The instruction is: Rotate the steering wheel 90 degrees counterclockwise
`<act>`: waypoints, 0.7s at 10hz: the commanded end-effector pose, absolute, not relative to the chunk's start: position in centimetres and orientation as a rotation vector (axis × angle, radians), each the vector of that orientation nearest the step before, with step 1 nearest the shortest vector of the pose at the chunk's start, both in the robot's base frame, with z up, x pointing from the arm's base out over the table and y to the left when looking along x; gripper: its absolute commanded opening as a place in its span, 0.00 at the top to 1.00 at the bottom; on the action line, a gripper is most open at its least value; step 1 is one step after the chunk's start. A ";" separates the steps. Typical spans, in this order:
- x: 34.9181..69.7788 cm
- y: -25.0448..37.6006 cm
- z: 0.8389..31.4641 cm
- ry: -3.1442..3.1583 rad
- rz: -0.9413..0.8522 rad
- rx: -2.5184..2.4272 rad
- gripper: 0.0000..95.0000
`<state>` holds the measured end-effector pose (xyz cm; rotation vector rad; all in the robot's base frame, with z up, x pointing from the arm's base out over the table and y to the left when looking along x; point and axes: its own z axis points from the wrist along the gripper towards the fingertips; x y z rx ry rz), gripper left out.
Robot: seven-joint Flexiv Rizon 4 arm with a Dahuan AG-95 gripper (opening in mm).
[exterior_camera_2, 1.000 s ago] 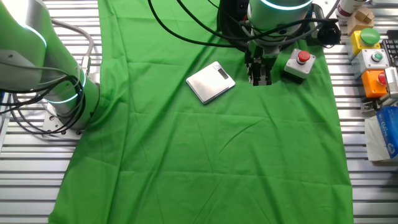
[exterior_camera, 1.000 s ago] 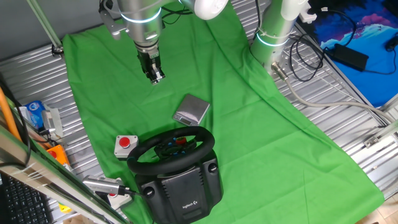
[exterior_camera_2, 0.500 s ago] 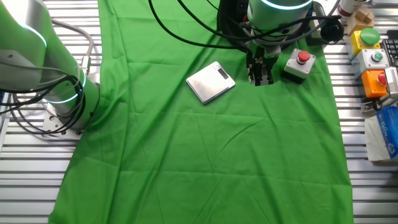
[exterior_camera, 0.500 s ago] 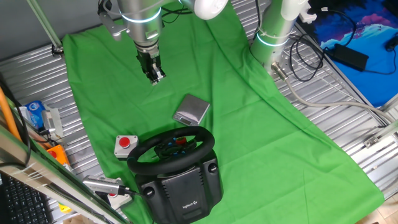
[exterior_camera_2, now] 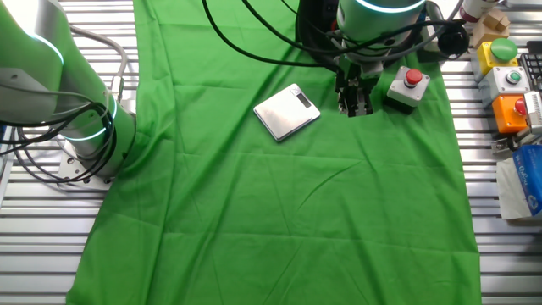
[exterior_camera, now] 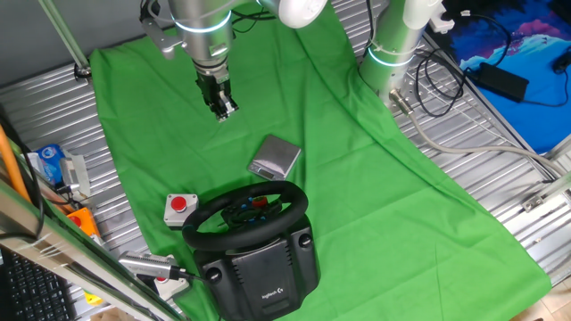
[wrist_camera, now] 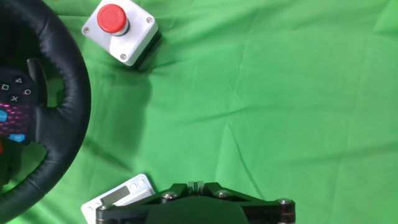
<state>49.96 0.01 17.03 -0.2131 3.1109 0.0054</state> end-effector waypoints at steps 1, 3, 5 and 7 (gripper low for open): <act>50.0 0.0 17.0 3.103 0.005 -0.301 1.00; 50.0 0.0 17.0 3.100 0.006 -0.324 1.00; 50.0 0.0 17.0 3.088 0.007 -0.414 1.00; 50.0 0.0 17.0 3.079 0.025 -0.445 1.00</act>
